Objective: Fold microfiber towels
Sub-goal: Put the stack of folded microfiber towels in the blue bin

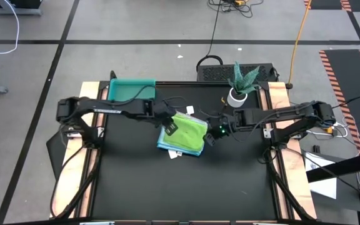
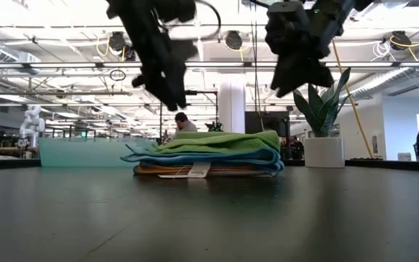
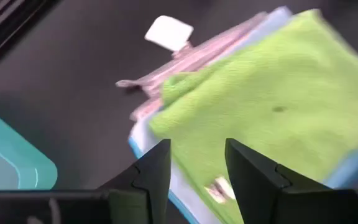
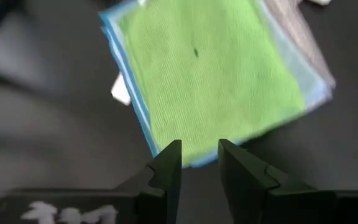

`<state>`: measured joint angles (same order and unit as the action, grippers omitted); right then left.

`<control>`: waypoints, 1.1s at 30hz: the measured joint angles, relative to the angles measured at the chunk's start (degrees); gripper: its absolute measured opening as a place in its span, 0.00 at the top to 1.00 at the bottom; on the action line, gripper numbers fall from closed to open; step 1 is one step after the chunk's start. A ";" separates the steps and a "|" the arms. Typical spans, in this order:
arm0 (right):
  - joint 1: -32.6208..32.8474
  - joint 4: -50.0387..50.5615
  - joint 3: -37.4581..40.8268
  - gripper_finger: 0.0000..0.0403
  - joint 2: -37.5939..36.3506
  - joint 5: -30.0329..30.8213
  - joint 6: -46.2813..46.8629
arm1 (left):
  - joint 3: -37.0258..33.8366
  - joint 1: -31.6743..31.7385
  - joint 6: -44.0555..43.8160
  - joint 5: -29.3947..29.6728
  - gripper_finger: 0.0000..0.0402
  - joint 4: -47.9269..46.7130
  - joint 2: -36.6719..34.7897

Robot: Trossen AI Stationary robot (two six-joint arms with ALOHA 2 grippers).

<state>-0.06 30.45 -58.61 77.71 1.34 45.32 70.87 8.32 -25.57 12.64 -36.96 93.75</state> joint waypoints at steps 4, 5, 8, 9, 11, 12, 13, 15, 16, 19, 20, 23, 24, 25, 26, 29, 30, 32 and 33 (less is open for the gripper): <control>1.55 3.10 0.00 0.76 0.00 -0.06 2.49 | 0.02 -2.04 0.10 0.03 0.62 -4.20 -2.93; 1.80 3.46 0.00 0.76 0.00 -0.02 3.32 | 0.02 -2.39 0.10 0.68 0.62 -4.94 -3.30; 2.93 4.26 0.19 0.76 -0.06 0.11 5.54 | 0.02 -2.37 0.69 1.55 0.62 -6.28 -3.51; 3.39 3.54 0.83 0.76 -0.09 0.07 6.09 | 0.00 -2.15 1.12 1.39 0.62 -6.04 -3.49; 4.39 2.12 3.24 0.76 -0.09 -0.09 7.98 | 0.00 -1.73 1.31 0.77 0.62 -5.03 -3.30; 4.74 1.01 4.99 0.76 -0.08 -0.93 9.43 | 0.00 -1.55 1.41 0.45 0.62 -4.93 -3.13; 4.96 -0.90 6.89 0.76 -0.06 -2.20 11.20 | 0.00 -1.50 1.66 0.16 0.62 -4.99 -3.02; 5.38 -7.14 11.19 0.74 -0.04 -5.69 14.87 | 0.00 -1.53 2.53 -0.03 0.62 -4.88 -2.96; 5.47 -11.85 13.60 0.73 -0.04 -7.35 16.47 | 0.00 -1.54 2.97 -0.04 0.62 -4.84 -2.99; 5.46 -27.31 20.99 0.67 -0.04 -10.23 21.94 | 0.00 -1.54 4.09 -0.12 0.62 -4.88 -3.01; 5.31 -33.13 23.27 0.65 -0.04 -10.63 23.50 | 0.00 -1.53 4.32 -0.12 0.62 -4.85 -3.01; 4.43 -50.19 29.57 0.60 -0.11 -10.27 29.93 | 0.00 -1.53 4.39 -0.12 0.62 -4.79 -3.01; 4.18 -54.99 31.21 0.58 -0.13 -9.16 31.53 | 0.00 -1.53 4.47 -0.12 0.62 -4.74 -3.01; 4.14 -58.32 32.44 0.58 -0.17 -7.27 32.56 | 0.00 -1.53 4.47 -0.12 0.62 -4.49 -3.01; 4.14 -60.66 33.48 0.57 -0.25 -5.09 33.29 | 0.00 -1.53 4.53 -0.12 0.62 -3.89 -3.01; 4.14 -61.99 34.94 0.57 -0.52 -0.25 34.72 | 0.00 -1.53 5.92 -0.19 0.62 -1.36 -3.01; 4.17 -61.55 34.95 0.57 -0.52 0.62 34.91 | 0.00 -1.53 6.51 -0.26 0.62 -0.43 -3.01; 4.44 -60.23 34.95 0.57 -0.55 1.77 35.06 | 0.00 -1.53 7.27 -1.06 0.62 1.49 -3.01; 4.57 -59.36 34.95 0.57 -0.55 1.90 35.34 | 0.00 -1.53 7.39 -1.24 0.62 2.29 -3.01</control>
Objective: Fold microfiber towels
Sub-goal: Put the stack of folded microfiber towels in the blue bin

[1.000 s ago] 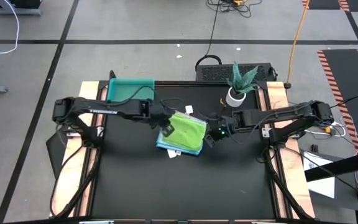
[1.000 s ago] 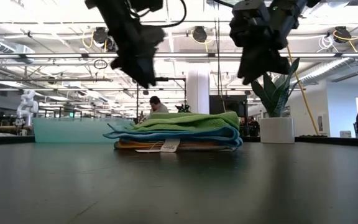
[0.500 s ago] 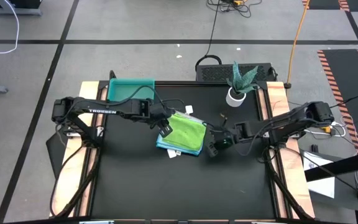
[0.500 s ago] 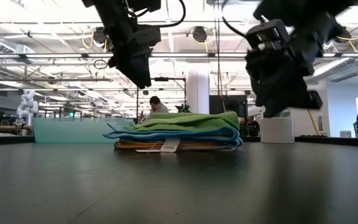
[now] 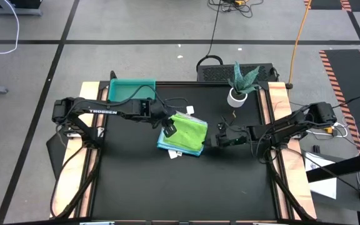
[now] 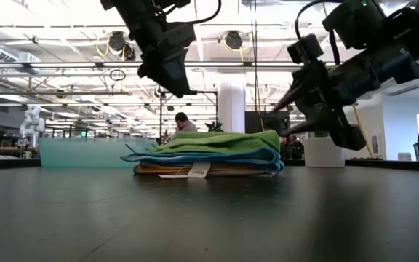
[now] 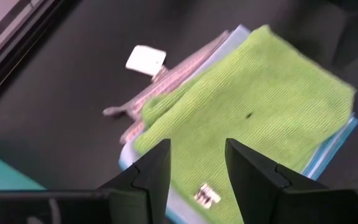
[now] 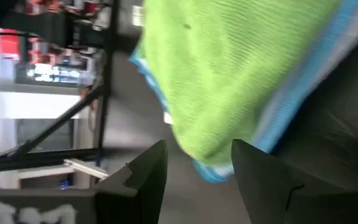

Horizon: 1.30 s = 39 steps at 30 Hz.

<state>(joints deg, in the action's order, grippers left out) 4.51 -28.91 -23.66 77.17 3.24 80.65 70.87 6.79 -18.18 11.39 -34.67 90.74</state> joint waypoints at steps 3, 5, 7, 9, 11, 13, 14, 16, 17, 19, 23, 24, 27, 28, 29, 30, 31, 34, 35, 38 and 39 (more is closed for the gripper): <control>0.18 3.75 0.00 0.57 0.00 2.29 1.24 | 0.00 0.00 -0.08 -0.68 0.62 1.53 0.00; 0.20 6.34 0.01 0.57 0.00 4.19 2.21 | 0.00 0.00 -0.10 -0.76 0.62 1.83 0.00; 0.20 8.10 0.02 0.57 0.00 6.39 2.69 | 0.00 0.00 -0.12 -0.73 0.62 1.79 0.00; 0.22 8.98 0.02 0.57 0.00 8.27 3.54 | 0.00 0.04 -0.15 -0.18 0.62 1.82 0.00; 0.21 9.11 0.02 0.58 0.08 8.78 3.94 | 0.00 0.44 -0.15 0.27 0.62 1.85 0.00; 0.23 9.21 0.02 0.58 0.67 9.25 4.53 | 0.00 1.25 -0.25 0.22 0.62 1.85 0.00; 0.47 9.31 0.02 0.58 1.02 9.87 4.81 | 0.00 1.68 -0.28 0.17 0.62 1.86 0.00; 0.96 8.32 0.02 0.58 1.72 10.67 5.30 | 0.00 2.36 -0.30 -0.55 0.62 1.87 0.00; 1.26 7.52 0.02 0.58 2.00 11.31 5.30 | 0.00 2.57 -0.32 -0.76 0.62 1.87 0.00; 1.81 5.38 0.02 0.58 2.27 12.81 5.11 | 0.00 2.78 -0.30 -0.83 0.62 1.90 0.00; 2.08 3.37 0.00 0.58 2.25 13.43 3.19 | 0.00 2.84 -0.52 -0.91 0.62 1.92 0.00; 2.08 3.37 0.00 0.58 2.25 13.43 2.18 | 0.00 2.84 -0.52 -0.91 0.62 1.93 0.00; 2.06 2.36 0.00 0.58 2.25 12.03 -0.18 | 0.00 2.84 -0.56 -0.91 0.62 1.96 0.00; 2.06 2.11 0.00 0.58 2.25 11.05 -0.19 | 0.00 2.84 -0.56 -0.94 0.62 1.94 0.00; 2.06 2.01 0.00 0.58 2.25 9.93 -0.23 | 0.00 2.84 -0.56 -0.93 0.62 1.96 0.00; 2.08 1.92 0.00 0.58 2.26 9.11 -0.33 | 0.00 2.84 -0.56 -0.91 0.62 1.95 0.00; 2.09 1.73 0.00 0.58 2.27 8.45 -0.33 | 0.00 2.84 -0.58 -0.92 0.62 1.94 0.00; 2.08 1.72 0.00 0.58 2.27 6.88 -0.36 | 0.00 2.84 -0.94 -0.94 0.62 1.94 0.00; 2.08 1.74 0.00 0.58 2.27 6.58 -0.38 | 0.00 2.84 -1.57 -0.94 0.62 1.94 0.00; 2.08 1.73 0.00 0.58 2.27 5.03 -1.00 | 0.00 2.84 -3.56 -0.94 0.62 1.94 0.00; 2.08 1.72 0.00 0.58 2.27 4.19 -0.96 | 0.00 2.84 -3.99 -0.92 0.62 1.96 0.00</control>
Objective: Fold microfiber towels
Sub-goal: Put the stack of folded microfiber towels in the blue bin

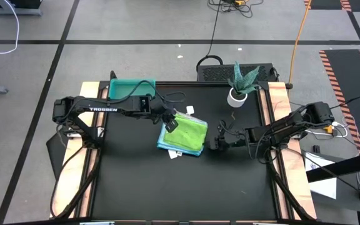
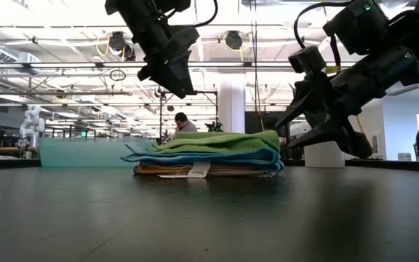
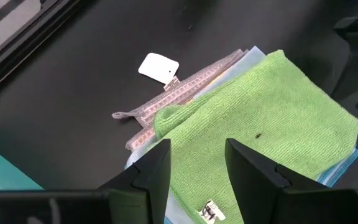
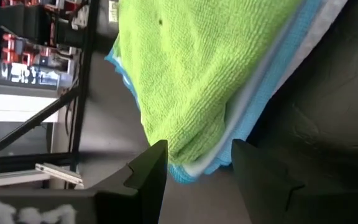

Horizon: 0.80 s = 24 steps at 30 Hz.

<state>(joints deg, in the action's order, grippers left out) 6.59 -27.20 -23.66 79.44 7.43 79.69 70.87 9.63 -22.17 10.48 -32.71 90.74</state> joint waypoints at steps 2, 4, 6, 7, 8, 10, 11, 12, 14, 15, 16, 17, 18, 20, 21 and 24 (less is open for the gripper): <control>0.00 -0.02 0.00 0.58 0.00 -0.16 0.20 | 0.00 0.00 -0.46 0.00 0.62 -0.02 0.00; 0.00 -0.03 0.00 0.58 0.00 -0.15 -0.49 | 0.00 0.00 -0.88 -0.02 0.62 -0.02 0.00; -0.08 -0.37 0.00 0.58 0.00 -2.16 -2.01 | 0.00 0.00 -1.15 -0.02 0.62 -0.02 0.00; -0.22 -0.75 0.00 0.58 0.00 -3.85 -3.22 | 0.00 0.00 -1.47 -0.02 0.62 -0.02 0.00; -0.49 -1.19 0.00 0.58 0.00 -6.18 -4.45 | 0.00 0.00 -1.87 -0.02 0.62 -0.02 0.00; -0.62 -1.82 -0.01 0.58 0.00 -9.20 -6.15 | 0.00 0.00 -2.36 0.00 0.62 -0.02 0.00; -0.59 -1.79 -0.02 0.57 0.00 -9.25 -6.51 | 0.00 0.00 -2.36 0.00 0.62 -0.02 0.00; -0.59 -1.73 -0.02 0.57 0.00 -9.27 -6.86 | 0.00 0.00 -2.38 0.00 0.62 -0.02 0.00; -0.61 -1.73 -0.02 0.55 0.00 -10.29 -7.28 | 0.00 0.00 -2.63 0.00 0.62 -0.02 0.00; -0.63 -1.66 -0.02 0.54 0.00 -10.59 -7.33 | 0.00 0.00 -2.91 0.00 0.62 -0.02 0.00; -0.63 -1.26 -0.02 0.53 0.00 -10.63 -7.31 | 0.00 0.00 -3.20 0.00 0.62 -0.02 0.00; -0.63 -0.82 -0.02 0.51 0.00 -10.71 -7.33 | 0.00 0.00 -3.46 0.00 0.62 -0.02 0.00; -0.63 -0.65 0.00 0.49 0.00 -10.68 -7.32 | 0.00 0.00 -3.50 0.00 0.62 0.00 0.00; -0.63 -0.83 0.00 0.45 0.00 -10.43 -7.32 | 0.00 0.00 -3.52 0.00 0.62 -0.02 0.00; -0.63 -0.84 -0.01 0.43 0.00 -10.34 -7.33 | 0.00 0.00 -3.54 -0.06 0.62 -0.02 0.00; -0.63 0.15 0.00 0.38 0.00 -8.58 -7.51 | 0.00 0.00 -3.63 -1.91 0.62 -0.03 0.00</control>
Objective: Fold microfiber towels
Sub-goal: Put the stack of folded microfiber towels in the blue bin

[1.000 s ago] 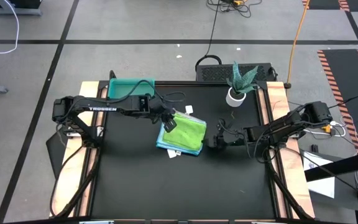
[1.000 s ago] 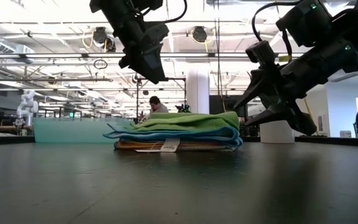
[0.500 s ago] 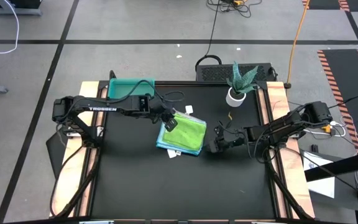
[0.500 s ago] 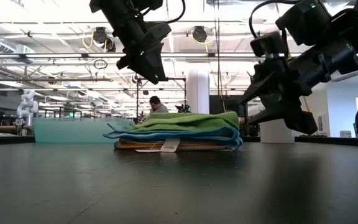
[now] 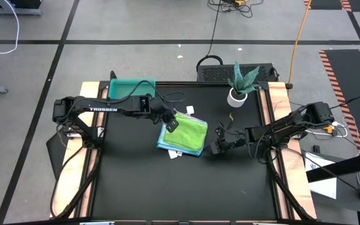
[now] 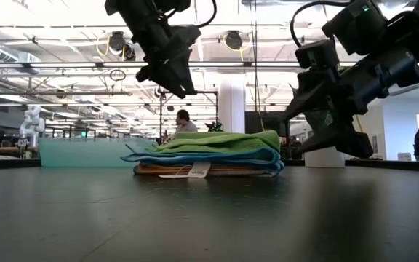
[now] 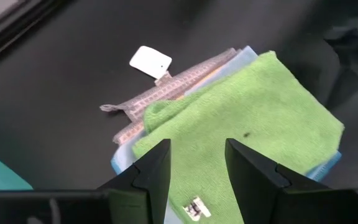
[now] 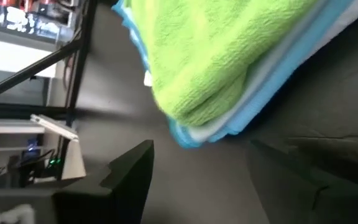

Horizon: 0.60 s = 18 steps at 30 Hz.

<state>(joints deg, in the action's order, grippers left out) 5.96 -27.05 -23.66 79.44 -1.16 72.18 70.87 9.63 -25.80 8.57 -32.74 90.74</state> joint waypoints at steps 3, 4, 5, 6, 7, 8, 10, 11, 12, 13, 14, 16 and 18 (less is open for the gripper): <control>0.00 0.97 0.00 0.35 0.00 2.90 0.09 | 0.00 -0.02 0.17 -1.01 0.62 -0.10 0.00; 0.00 1.24 -0.01 0.35 0.00 4.21 0.14 | 0.00 -0.02 0.17 -1.06 0.62 -0.11 0.00; 0.00 1.67 -0.02 0.35 0.00 5.83 0.15 | 0.00 -0.02 0.15 -1.06 0.62 -0.12 0.00; -0.01 2.15 -0.01 0.34 0.00 7.46 0.15 | 0.00 0.00 0.11 -1.06 0.62 -0.11 0.00; -0.02 2.26 0.00 0.34 0.00 8.91 0.17 | 0.00 0.00 0.13 -1.06 0.62 -0.12 0.00; -0.11 2.02 0.00 0.34 0.00 9.90 0.25 | 0.00 0.00 0.17 -1.06 0.62 -0.12 0.00; -0.55 1.65 -0.02 0.34 0.00 10.09 1.53 | 0.00 0.00 0.42 -0.90 0.62 -0.12 0.00; -0.72 1.94 -0.02 0.34 0.00 10.09 2.19 | 0.00 0.00 0.65 -0.78 0.62 -0.12 0.00; -0.81 2.41 -0.02 0.34 0.00 10.33 2.82 | 0.00 0.00 1.00 -0.77 0.62 -0.12 0.00; -1.06 2.64 0.00 0.34 0.00 10.82 3.39 | 0.00 0.00 1.28 -0.73 0.62 -0.12 0.00; -1.23 2.71 0.00 0.34 0.00 11.75 3.69 | 0.00 0.00 1.33 -0.65 0.62 -0.12 0.00; -1.86 2.50 -0.01 0.34 0.00 13.38 4.52 | 0.00 0.00 1.49 -0.60 0.62 -0.12 0.00; -2.66 1.48 0.00 0.34 0.00 14.62 5.17 | 0.00 0.00 1.76 -0.58 0.62 -0.11 0.00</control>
<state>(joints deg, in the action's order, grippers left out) 3.29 -25.57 -23.67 79.44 13.46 77.35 70.87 9.63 -24.04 7.99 -32.86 90.74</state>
